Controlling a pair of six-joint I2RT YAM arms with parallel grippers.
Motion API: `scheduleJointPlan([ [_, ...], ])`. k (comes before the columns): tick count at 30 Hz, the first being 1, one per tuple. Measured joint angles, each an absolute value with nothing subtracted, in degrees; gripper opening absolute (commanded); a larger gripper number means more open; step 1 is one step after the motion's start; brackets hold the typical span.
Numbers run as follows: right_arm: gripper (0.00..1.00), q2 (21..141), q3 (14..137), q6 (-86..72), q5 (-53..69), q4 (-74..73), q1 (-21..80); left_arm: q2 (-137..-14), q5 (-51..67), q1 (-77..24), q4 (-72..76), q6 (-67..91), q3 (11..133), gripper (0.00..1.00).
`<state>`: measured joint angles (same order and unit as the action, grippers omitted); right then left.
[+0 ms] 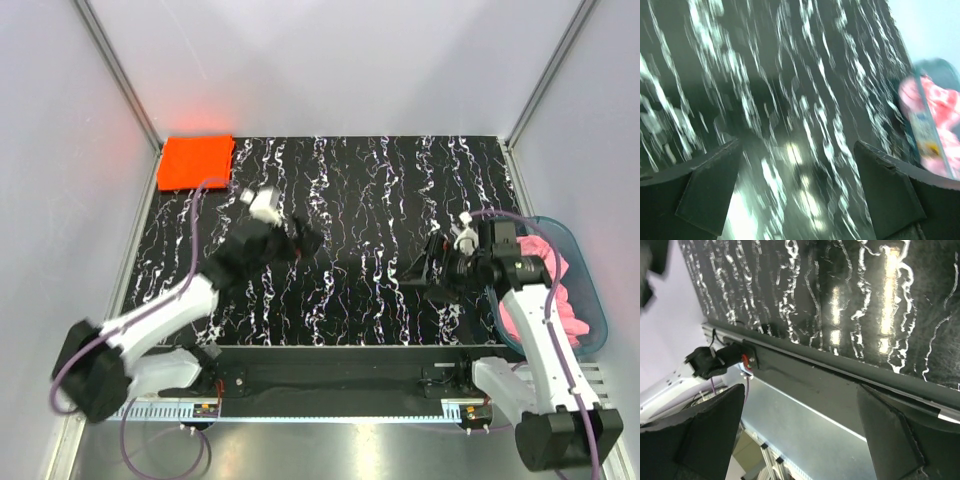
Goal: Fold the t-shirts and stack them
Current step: Reset both grippers
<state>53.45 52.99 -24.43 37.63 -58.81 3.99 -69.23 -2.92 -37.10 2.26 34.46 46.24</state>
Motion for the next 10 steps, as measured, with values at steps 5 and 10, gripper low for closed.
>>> scheduleJointPlan([
  [5,1.00,48.1,43.8,-27.0,36.7,-52.2,4.0,-51.0,-1.9,-41.5,5.0,48.3,26.7,0.99],
  [10,1.00,45.1,31.1,-33.7,39.2,-38.6,4.0,-29.9,-1.8,-43.1,8.1,58.8,12.0,0.99],
])
